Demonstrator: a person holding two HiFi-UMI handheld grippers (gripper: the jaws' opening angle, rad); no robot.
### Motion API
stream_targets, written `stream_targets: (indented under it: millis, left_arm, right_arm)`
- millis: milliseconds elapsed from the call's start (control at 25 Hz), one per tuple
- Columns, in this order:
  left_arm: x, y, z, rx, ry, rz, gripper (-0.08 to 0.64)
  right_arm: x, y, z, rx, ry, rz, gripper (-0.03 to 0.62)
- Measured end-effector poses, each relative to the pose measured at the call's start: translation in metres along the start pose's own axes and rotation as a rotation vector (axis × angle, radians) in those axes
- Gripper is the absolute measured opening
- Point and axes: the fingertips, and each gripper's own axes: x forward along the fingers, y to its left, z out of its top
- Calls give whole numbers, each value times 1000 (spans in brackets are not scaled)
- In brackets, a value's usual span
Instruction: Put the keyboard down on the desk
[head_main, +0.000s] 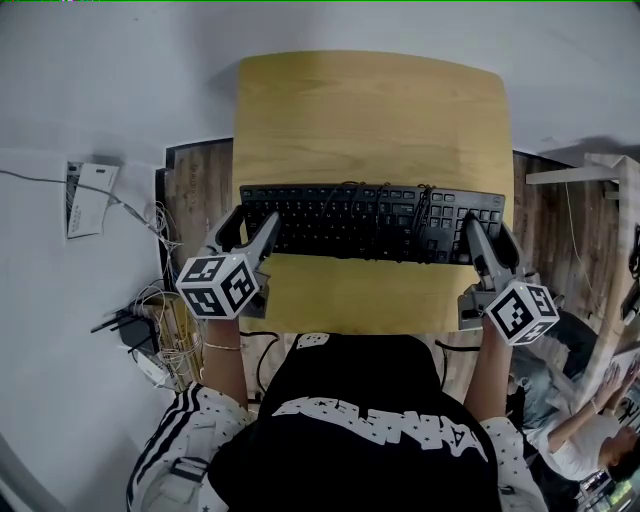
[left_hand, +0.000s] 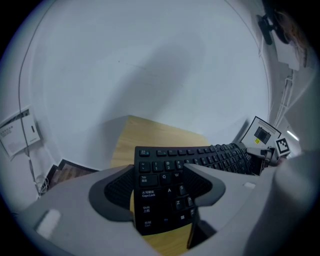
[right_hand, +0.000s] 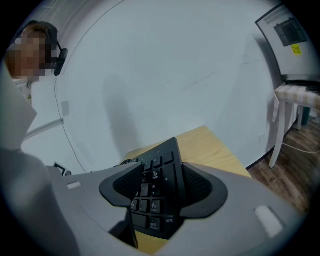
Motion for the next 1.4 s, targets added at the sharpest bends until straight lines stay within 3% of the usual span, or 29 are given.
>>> stream_targets:
  millis: [240,1400]
  left_arm:
    - [6,0,-11,-23,54,15,284]
    - [8,-2,-10,-18,62,31,284]
  right_arm:
    - [4,-3,5,-18,25,-2,249]
    - [8,-14,-6,31,55,-11,249]
